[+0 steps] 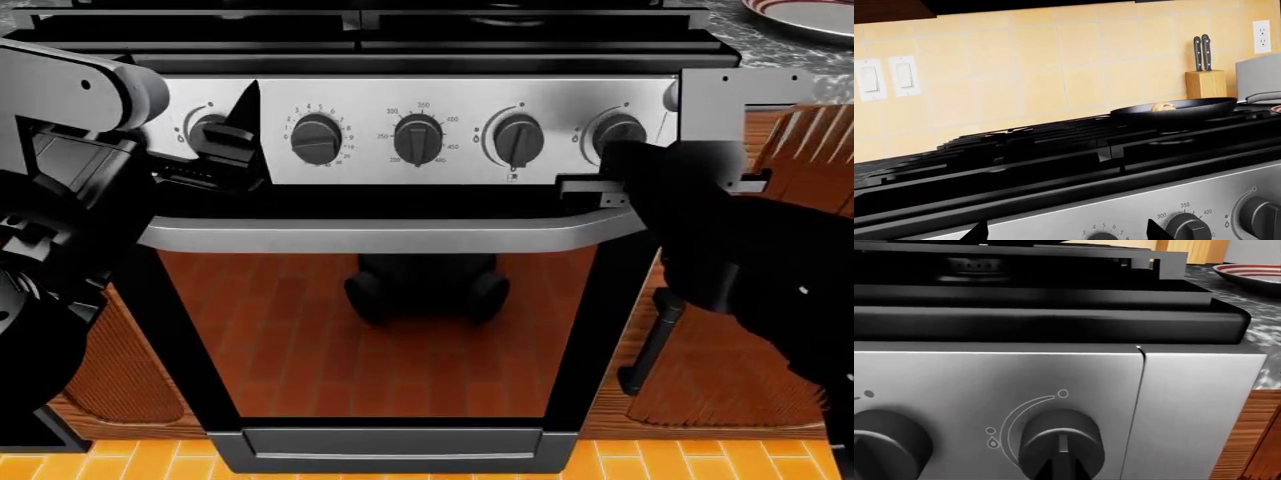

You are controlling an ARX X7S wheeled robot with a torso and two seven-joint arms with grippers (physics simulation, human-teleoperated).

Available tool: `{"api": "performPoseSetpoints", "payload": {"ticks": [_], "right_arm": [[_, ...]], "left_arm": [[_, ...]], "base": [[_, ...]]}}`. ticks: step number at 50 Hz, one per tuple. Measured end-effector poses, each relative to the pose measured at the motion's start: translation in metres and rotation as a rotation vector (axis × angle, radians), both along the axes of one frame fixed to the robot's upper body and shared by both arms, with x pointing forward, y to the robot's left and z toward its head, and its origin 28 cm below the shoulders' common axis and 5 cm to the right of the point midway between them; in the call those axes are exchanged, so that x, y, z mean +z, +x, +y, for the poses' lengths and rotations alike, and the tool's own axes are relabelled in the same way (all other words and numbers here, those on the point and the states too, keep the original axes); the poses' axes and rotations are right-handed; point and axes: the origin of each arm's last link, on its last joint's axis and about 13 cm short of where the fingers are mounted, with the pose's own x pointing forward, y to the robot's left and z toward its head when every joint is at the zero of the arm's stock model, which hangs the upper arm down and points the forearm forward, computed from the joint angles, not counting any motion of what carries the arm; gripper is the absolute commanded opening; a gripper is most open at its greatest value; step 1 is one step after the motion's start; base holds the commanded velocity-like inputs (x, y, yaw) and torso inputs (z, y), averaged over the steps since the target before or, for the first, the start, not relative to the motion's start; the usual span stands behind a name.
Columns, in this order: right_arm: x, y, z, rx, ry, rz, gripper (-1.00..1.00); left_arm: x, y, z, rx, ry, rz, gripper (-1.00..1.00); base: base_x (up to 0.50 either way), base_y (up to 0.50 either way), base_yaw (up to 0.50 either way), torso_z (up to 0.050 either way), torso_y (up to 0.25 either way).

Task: Pick the croissant and place it on the pan. Then turn on the stove to warm the croissant.

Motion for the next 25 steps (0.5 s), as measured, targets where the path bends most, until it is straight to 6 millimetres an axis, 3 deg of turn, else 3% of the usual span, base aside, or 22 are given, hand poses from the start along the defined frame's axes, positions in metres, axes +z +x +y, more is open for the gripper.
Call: {"api": "performPoseSetpoints", "payload": {"ticks": [25], "right_arm": [[0.0003,0.0001,-0.0004,-0.002,-0.05,0.004,-1.0]], "left_arm": [[0.0,0.0,0.0,0.001,-0.003,-0.001,1.0]], "base": [[0.0,0.0,0.0,0.0,0.0]]}}
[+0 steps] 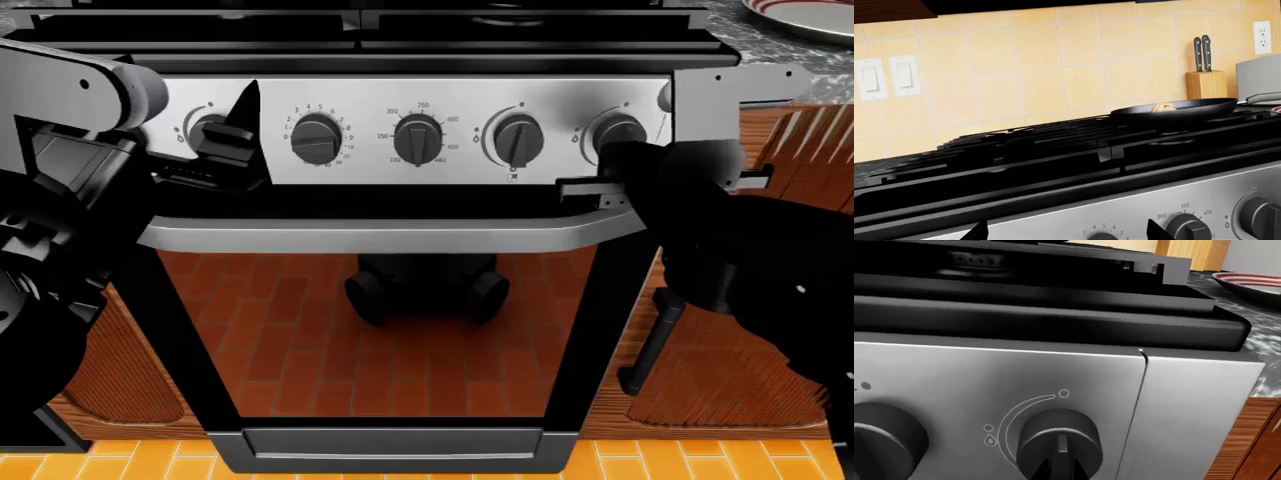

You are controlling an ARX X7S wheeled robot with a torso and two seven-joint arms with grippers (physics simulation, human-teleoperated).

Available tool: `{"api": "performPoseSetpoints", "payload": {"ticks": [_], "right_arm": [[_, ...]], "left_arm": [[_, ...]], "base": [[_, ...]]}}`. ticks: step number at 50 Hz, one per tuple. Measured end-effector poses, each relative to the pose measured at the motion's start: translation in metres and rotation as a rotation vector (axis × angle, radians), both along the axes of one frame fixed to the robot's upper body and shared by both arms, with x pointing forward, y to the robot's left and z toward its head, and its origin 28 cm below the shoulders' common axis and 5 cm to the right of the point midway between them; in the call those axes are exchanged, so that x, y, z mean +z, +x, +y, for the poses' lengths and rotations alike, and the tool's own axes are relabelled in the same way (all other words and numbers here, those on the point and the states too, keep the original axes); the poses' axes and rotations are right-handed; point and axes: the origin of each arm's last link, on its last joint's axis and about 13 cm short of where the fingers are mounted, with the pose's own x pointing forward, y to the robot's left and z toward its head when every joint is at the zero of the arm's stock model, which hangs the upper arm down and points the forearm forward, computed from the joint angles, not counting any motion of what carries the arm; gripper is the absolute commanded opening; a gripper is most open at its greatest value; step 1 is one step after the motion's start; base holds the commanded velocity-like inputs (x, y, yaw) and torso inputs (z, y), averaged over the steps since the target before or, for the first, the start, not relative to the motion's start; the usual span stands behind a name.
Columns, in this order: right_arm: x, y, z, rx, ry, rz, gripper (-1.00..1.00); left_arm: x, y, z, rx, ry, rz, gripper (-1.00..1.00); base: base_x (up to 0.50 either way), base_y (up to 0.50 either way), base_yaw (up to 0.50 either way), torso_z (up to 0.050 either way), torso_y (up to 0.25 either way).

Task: Pick the croissant and place it on the pan. Then turn on the stove to warm the croissant.

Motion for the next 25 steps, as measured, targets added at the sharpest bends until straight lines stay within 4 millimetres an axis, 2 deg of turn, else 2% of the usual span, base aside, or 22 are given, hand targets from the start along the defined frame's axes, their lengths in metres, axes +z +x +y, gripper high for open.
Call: {"api": "performPoseSetpoints", "payload": {"ticks": [25], "right_arm": [[-0.0021,0.0015,-0.0035,0.02,-0.264,-0.002,-1.0]], "left_arm": [[0.0,0.0,0.0,0.004,-0.003,0.0,1.0]], "base": [[0.0,0.0,0.0,0.0,0.0]]}}
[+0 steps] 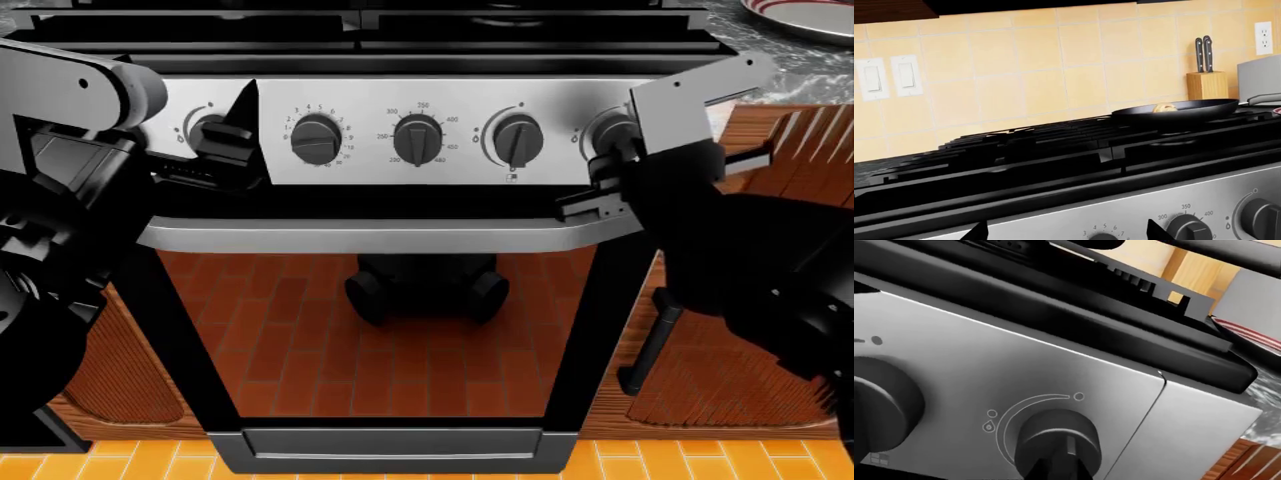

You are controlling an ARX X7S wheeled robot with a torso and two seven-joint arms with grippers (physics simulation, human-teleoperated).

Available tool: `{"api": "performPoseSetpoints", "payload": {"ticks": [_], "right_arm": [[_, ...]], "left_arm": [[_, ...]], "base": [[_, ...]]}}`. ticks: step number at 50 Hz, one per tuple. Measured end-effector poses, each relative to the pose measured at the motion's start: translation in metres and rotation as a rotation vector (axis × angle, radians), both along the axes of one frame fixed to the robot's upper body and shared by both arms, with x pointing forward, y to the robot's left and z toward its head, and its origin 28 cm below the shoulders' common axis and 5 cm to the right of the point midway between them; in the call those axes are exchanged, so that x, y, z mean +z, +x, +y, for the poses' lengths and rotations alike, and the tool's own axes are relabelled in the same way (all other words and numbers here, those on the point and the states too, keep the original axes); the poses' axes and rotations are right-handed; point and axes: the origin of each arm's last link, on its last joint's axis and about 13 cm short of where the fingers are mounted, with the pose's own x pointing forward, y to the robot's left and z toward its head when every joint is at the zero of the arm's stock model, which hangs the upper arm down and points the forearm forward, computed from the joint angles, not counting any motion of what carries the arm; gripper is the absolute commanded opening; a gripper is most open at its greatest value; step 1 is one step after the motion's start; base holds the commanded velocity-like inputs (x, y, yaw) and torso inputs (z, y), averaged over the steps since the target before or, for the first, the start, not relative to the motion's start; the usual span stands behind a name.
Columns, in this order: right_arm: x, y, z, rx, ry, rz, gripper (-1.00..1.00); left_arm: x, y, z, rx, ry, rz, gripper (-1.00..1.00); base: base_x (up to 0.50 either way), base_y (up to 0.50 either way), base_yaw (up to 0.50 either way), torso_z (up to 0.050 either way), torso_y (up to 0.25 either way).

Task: Pick the croissant and place it on the pan. Then turn on the stove to warm the croissant.

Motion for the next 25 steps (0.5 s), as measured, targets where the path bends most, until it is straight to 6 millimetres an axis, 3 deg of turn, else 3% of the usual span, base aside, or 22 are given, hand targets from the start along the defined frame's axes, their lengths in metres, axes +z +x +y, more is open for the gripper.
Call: {"api": "performPoseSetpoints", "payload": {"ticks": [25], "right_arm": [[0.0049,0.0004,-0.0057,0.028,-0.074,0.021,-1.0]], "left_arm": [[0.0,0.0,0.0,-0.002,0.001,-0.002,1.0]], "base": [[0.0,0.0,0.0,0.0,0.0]]}}
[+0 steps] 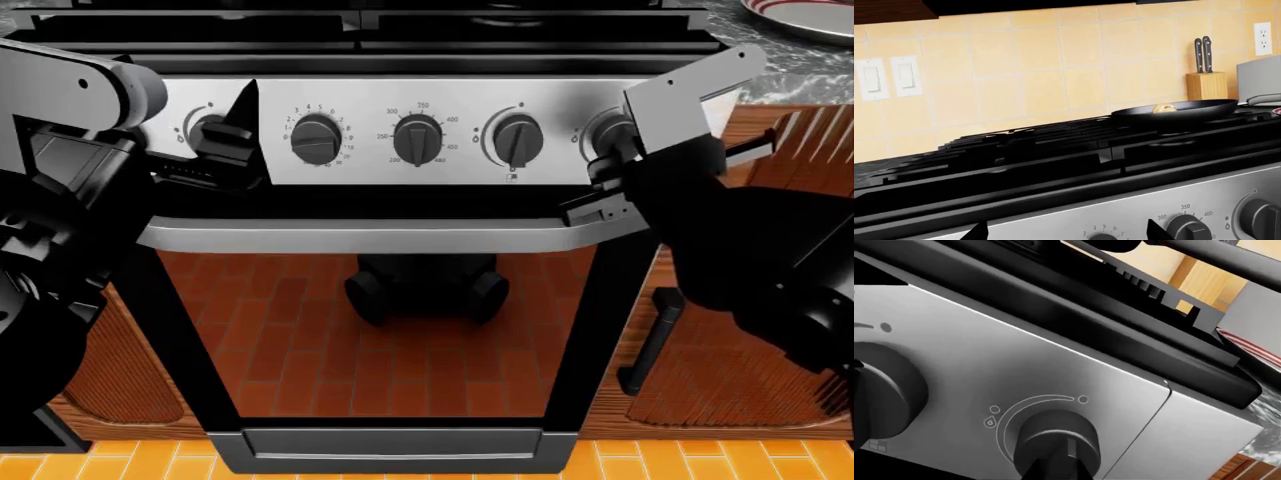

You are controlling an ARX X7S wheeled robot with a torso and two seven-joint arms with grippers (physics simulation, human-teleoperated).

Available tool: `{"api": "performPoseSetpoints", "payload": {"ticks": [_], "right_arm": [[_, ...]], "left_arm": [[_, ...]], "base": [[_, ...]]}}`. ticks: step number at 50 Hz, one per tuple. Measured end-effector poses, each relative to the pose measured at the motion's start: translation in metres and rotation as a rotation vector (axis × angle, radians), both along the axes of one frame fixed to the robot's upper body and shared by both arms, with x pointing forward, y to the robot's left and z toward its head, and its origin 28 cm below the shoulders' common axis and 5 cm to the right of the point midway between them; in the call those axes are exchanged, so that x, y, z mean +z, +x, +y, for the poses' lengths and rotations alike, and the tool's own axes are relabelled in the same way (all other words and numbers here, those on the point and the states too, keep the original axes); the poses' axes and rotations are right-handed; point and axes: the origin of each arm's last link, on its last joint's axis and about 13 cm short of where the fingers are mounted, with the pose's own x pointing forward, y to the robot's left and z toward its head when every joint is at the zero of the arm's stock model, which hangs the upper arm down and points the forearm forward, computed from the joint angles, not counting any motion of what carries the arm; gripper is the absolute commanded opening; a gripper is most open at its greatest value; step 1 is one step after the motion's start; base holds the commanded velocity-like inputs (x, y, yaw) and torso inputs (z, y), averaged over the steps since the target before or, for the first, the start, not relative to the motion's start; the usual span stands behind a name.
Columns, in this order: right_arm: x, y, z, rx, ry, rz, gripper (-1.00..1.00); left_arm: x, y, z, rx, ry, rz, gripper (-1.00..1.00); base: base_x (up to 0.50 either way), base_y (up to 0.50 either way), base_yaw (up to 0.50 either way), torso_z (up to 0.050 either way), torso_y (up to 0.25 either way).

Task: Pick the croissant and place it on the pan. Then turn on the stove to warm the croissant.

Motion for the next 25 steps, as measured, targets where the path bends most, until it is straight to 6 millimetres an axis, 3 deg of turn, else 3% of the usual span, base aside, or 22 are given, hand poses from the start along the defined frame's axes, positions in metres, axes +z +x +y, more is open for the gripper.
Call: {"api": "performPoseSetpoints", "payload": {"ticks": [25], "right_arm": [[0.0,0.0001,-0.0006,0.006,-0.055,0.0,-1.0]], "left_arm": [[0.0,0.0,0.0,0.003,-0.001,-0.001,1.0]], "base": [[0.0,0.0,0.0,0.0,0.0]]}}
